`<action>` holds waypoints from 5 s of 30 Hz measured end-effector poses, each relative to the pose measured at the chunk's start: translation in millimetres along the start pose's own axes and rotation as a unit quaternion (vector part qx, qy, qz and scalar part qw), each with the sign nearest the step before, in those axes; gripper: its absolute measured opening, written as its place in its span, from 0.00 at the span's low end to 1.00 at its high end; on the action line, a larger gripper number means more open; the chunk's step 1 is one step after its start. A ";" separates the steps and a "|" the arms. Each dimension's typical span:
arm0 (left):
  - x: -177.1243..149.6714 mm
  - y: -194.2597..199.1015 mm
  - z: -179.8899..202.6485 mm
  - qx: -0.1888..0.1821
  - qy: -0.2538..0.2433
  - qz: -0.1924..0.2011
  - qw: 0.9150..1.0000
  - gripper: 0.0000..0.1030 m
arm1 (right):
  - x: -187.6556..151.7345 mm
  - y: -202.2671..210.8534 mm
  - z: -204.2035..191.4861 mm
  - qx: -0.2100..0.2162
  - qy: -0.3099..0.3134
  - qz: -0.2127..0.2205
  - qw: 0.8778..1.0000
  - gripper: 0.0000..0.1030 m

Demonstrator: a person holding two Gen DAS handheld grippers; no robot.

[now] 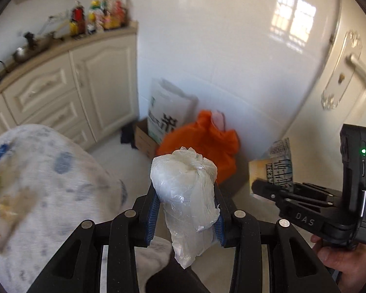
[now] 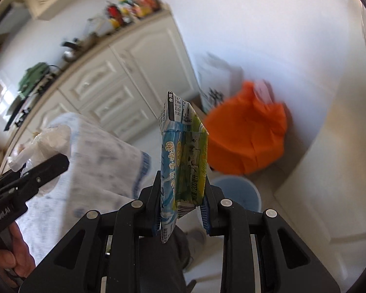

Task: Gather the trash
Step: 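Carry both items to the light-blue bin and open both tools over it, then move both open tools back over the table, then grasp the small white box with the left tool while the right tool grasps the nut snack bag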

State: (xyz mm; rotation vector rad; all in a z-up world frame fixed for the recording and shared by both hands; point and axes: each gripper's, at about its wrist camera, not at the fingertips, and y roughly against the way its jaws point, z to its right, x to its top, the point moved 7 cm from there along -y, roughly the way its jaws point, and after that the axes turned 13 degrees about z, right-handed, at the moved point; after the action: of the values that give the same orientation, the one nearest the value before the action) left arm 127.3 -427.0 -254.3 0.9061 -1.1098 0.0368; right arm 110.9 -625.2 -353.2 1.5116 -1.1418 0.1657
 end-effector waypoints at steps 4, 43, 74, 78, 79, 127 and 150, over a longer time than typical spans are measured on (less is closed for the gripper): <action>-4.1 -59.4 11.8 -0.017 -0.013 -0.052 0.998 0.34 | -18.9 -32.6 32.7 -0.014 -0.023 -0.034 0.999 0.25; 61.1 105.2 -49.5 0.109 0.009 0.119 0.987 0.99 | 48.4 66.3 -72.2 -0.007 0.000 0.092 0.996 1.00; -25.1 362.5 -182.8 0.355 0.129 0.272 0.885 0.99 | 45.3 164.6 -391.4 0.220 0.215 0.198 0.930 1.00; -37.3 373.7 -190.2 0.376 0.139 0.268 0.876 0.99 | 35.2 164.5 -410.3 0.238 0.235 0.192 0.922 1.00; -41.0 375.0 -189.3 0.380 0.141 0.266 0.875 0.99 | 33.1 162.2 -412.5 0.240 0.241 0.190 0.921 1.00; -131.1 150.2 -405.6 0.337 0.233 0.033 0.912 0.64 | -102.3 -83.8 -406.4 0.212 0.425 -0.079 0.876 1.00; -153.5 171.1 -373.2 0.330 0.211 0.035 0.920 0.49 | -118.2 -102.4 -462.2 0.344 0.544 -0.109 0.758 1.00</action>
State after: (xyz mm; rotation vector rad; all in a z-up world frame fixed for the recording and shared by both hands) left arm 257.7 -13.9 -321.4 1.3760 -0.7184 0.6718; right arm 343.6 -196.4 -355.6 1.7107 0.0982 1.2387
